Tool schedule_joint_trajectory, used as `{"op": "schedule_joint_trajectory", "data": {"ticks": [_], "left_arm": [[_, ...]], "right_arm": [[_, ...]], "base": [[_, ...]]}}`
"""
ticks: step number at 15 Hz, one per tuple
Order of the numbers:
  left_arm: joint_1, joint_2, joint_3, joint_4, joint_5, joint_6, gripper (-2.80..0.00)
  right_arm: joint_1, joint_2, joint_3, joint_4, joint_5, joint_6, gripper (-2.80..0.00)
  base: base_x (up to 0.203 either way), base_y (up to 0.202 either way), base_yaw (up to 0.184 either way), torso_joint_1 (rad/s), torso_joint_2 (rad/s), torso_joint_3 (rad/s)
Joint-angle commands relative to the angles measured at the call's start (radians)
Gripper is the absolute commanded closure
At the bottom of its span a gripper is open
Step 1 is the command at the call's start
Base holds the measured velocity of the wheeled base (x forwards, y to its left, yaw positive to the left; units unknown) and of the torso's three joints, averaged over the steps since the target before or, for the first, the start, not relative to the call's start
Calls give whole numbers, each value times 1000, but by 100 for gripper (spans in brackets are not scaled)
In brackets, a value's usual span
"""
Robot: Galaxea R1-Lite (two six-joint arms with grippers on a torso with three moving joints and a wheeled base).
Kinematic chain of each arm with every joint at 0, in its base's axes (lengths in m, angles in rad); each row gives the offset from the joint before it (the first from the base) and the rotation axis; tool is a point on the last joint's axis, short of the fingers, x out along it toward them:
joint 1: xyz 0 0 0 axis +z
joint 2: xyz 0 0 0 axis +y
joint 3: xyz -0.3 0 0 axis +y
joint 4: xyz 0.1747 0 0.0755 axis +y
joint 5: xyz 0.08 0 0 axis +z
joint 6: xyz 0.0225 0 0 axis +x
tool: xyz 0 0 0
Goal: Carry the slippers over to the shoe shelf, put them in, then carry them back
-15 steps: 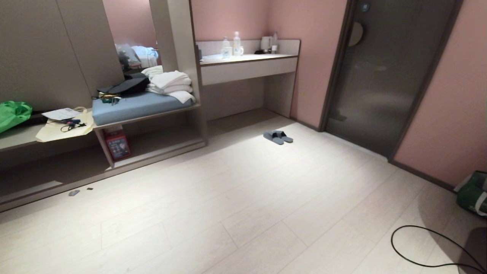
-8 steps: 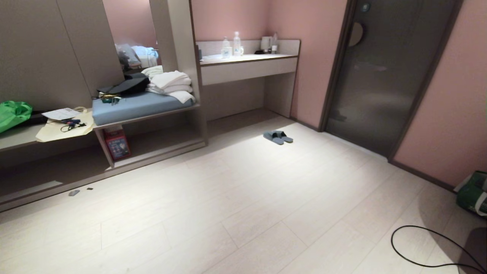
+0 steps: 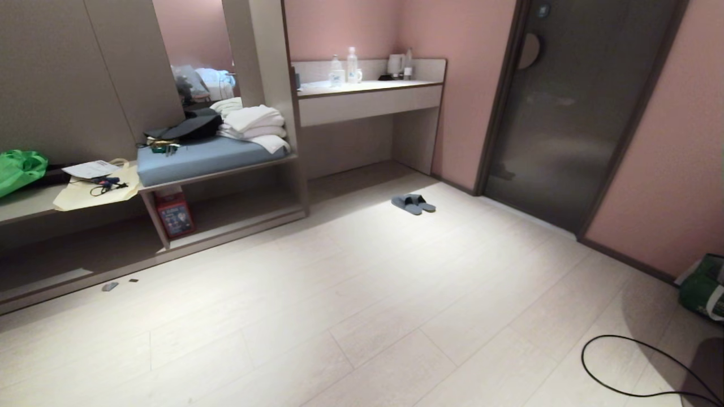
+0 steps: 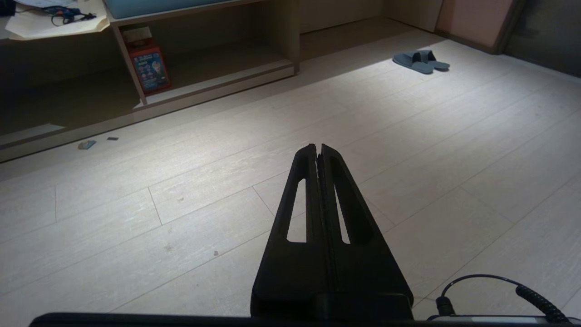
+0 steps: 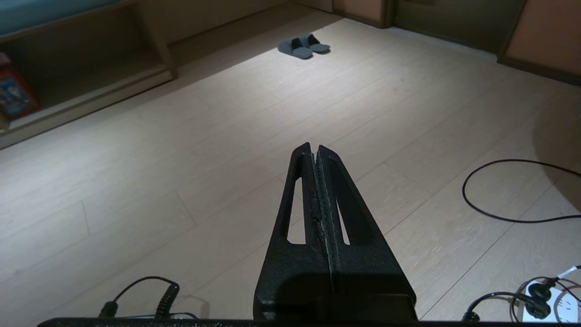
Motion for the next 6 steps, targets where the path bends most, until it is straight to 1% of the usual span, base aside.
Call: {"op": "schedule_joint_trajectory", "data": {"ticks": [1, 6], "left_arm": [[0, -1, 0, 1, 0, -1, 0], [0, -1, 0, 0, 0, -1, 0]], "right_arm": [[-1, 0, 2, 2, 1, 2, 0], [1, 0, 2, 0, 0, -4, 0]], "base": [[0, 0, 0, 0, 0, 0], [0, 0, 0, 0, 0, 0]]}}
